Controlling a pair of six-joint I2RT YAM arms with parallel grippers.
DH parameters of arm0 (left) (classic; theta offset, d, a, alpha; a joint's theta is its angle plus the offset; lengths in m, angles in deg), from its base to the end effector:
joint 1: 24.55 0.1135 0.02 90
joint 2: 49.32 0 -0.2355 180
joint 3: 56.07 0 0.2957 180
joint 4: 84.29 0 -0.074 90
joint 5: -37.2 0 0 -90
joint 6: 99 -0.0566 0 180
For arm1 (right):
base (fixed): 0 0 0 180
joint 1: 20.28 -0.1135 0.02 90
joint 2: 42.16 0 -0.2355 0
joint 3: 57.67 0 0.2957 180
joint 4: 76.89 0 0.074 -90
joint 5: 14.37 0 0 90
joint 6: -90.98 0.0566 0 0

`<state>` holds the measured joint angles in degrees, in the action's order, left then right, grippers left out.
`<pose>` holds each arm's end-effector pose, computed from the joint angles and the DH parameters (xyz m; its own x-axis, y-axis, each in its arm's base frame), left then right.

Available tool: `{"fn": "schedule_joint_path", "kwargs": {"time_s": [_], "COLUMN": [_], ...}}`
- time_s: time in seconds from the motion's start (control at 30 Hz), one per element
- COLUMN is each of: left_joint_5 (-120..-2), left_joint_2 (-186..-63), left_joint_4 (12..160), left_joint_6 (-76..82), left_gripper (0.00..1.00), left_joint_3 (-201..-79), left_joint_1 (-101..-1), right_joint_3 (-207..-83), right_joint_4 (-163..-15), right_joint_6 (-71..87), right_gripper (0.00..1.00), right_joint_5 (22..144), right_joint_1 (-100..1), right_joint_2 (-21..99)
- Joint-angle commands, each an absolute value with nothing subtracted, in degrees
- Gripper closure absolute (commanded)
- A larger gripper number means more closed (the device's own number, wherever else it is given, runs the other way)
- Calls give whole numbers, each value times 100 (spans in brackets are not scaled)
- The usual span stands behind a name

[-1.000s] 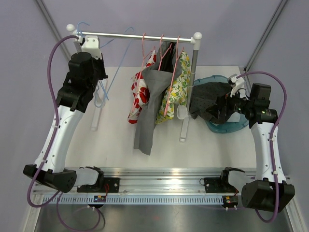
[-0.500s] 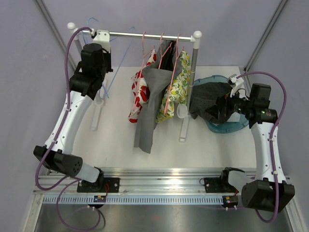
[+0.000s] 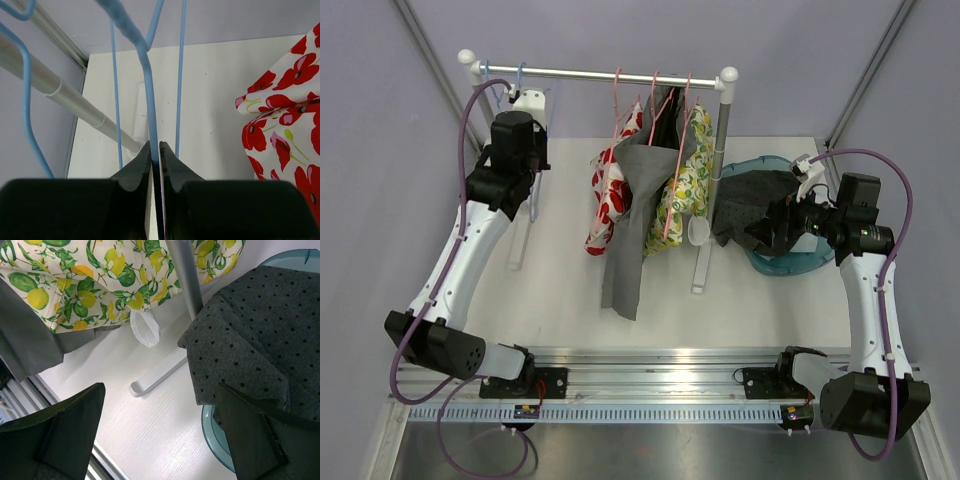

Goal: Remove the skirt from the hanger

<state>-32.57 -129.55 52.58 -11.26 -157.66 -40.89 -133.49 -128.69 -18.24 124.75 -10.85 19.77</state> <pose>0.3639 -0.0863 0.4061 -0.3574 0.1433 -0.9229 -0.0301 0.9859 0.1648 0.2870 -0.0043 0.3241 -0.4139 -0.1497 -0.8979 -0.6539 0.7351 0.1789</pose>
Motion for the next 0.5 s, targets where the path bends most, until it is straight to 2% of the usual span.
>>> {"fn": "schedule_joint_path", "kwargs": {"time_s": [0.0, 0.03, 0.1, 0.17, 0.2, 0.3, 0.47], "left_joint_5": [-3214, -3232, -3293, -3415, -3469, -3688, -4162], "left_joint_2": [-12693, -12685, -12641, -12535, -12474, -12219, -11658], "left_joint_4": [5473, 5482, 5465, 5473, 5465, 5421, 5254], "left_joint_6": [-962, -970, -935, -926, -926, -733, -610], "left_gripper": [89, 87, 71, 62, 52, 39, 25], "left_joint_3": [-15698, -15689, -15672, -15672, -15680, -15768, -15865], "left_joint_1": [-4002, -4002, -3984, -3967, -3967, -3958, -3958], "right_joint_3": [-13354, -13354, -13345, -13345, -13345, -13345, -13327], "right_joint_4": [-12718, -12718, -12718, -12718, -12718, -12727, -12762], "right_joint_6": [-1853, -1853, -1862, -1862, -1870, -1870, -1958], "right_gripper": [1, 1, 0, 1, 1, 1, 1], "right_joint_5": [12625, 12625, 12616, 12616, 12616, 12651, 12722], "right_joint_1": [-1096, -1096, -1096, -1096, -1096, -1096, -1096], "right_joint_2": [1928, 1910, 1893, 1893, 1901, 1893, 1901]}}
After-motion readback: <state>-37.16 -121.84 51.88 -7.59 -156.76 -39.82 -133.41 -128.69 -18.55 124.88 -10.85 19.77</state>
